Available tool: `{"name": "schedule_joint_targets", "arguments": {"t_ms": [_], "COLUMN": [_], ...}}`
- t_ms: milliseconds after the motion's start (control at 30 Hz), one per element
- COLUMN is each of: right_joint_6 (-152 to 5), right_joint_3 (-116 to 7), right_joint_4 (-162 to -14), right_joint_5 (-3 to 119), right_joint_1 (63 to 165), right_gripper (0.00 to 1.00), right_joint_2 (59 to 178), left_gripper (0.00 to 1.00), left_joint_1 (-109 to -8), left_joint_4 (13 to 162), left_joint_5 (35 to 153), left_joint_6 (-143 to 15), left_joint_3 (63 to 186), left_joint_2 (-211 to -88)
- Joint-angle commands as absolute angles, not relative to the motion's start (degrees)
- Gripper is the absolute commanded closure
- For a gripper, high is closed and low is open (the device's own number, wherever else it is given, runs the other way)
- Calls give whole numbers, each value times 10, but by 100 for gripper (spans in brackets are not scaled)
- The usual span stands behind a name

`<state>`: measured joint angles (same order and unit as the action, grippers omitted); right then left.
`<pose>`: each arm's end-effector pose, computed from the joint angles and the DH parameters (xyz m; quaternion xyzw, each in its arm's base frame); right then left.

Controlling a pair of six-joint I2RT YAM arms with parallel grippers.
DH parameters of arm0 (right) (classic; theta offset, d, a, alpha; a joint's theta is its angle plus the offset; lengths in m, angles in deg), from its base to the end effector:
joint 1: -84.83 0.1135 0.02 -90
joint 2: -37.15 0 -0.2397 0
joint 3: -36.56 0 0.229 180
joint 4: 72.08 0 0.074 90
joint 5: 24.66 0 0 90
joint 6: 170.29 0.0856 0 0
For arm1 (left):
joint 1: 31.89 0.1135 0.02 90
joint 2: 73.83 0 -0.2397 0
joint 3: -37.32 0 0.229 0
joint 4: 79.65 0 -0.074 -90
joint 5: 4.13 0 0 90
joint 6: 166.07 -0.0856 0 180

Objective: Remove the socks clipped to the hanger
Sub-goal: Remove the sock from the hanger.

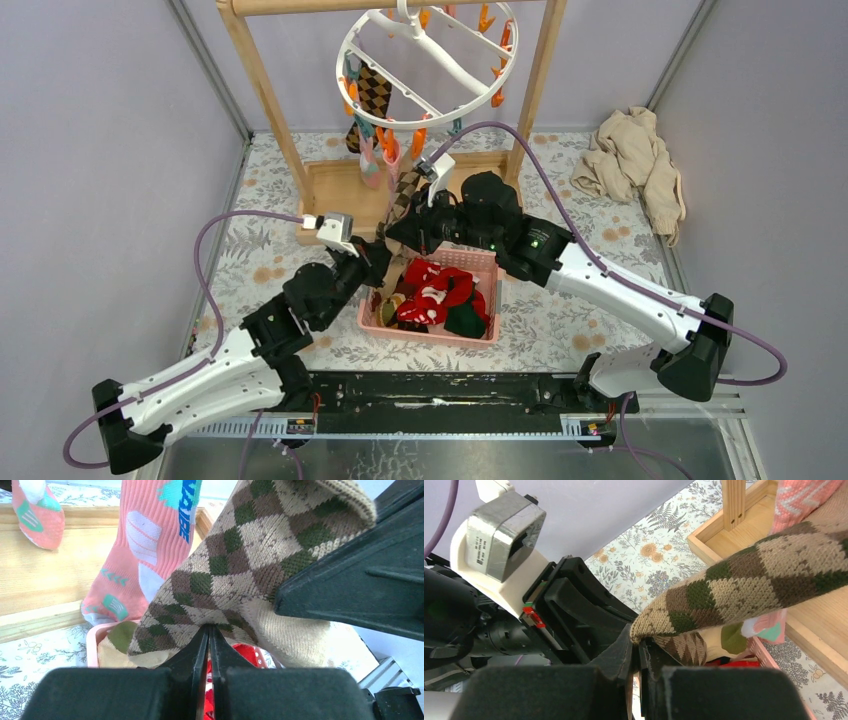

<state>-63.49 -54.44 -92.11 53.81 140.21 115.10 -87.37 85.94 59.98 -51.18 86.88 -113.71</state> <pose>0.1846 0.2975 0.3804 -0.3090 0.6812 0.4492 0.4885 0.1511 -0.1537 0.2932 0.0428 0.7316 -0.3000 0.6106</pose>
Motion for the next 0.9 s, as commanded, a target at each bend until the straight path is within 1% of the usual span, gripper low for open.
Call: {"name": "schedule_joint_targets", "arguments": {"t_ms": [0, 67, 100, 133, 267, 300, 333, 567, 667, 867], "right_joint_6": [-641, -641, -640, -640, -646, -651, -656, -703, -706, -692], "right_joint_3": [-572, -573, -573, -576, -591, -595, -601, -663, -679, -692], "right_joint_4": [-912, -913, -914, -914, -935, -945, -956, -1066, -1089, -1087], "right_joint_5": [540, 540, 538, 535, 524, 523, 520, 476, 460, 420], "right_joint_1": [1400, 1399, 1399, 1399, 1399, 1399, 1399, 1394, 1390, 1372], "right_gripper": [100, 100, 100, 100, 100, 100, 100, 100, 100, 100], "right_joint_2": [1155, 1157, 1158, 1159, 1157, 1155, 1153, 1152, 1153, 1162], "left_gripper": [91, 93, 90, 81, 18, 4, 2, 2, 1, 1], "left_joint_1": [-878, -878, -878, -878, -878, -878, -878, -879, -879, -879], "left_joint_4": [831, 823, 817, 807, 780, 784, 789, 833, 857, 889], "left_joint_5": [611, 614, 615, 614, 601, 607, 617, 646, 672, 700], "left_joint_6": [-493, -489, -490, -491, -500, -513, -525, -579, -600, -631], "left_joint_3": [890, 890, 891, 894, 887, 880, 874, 841, 845, 863], "left_joint_2": [-1117, -1109, -1107, -1106, -1086, -1076, -1067, -1039, -1057, -1114]}}
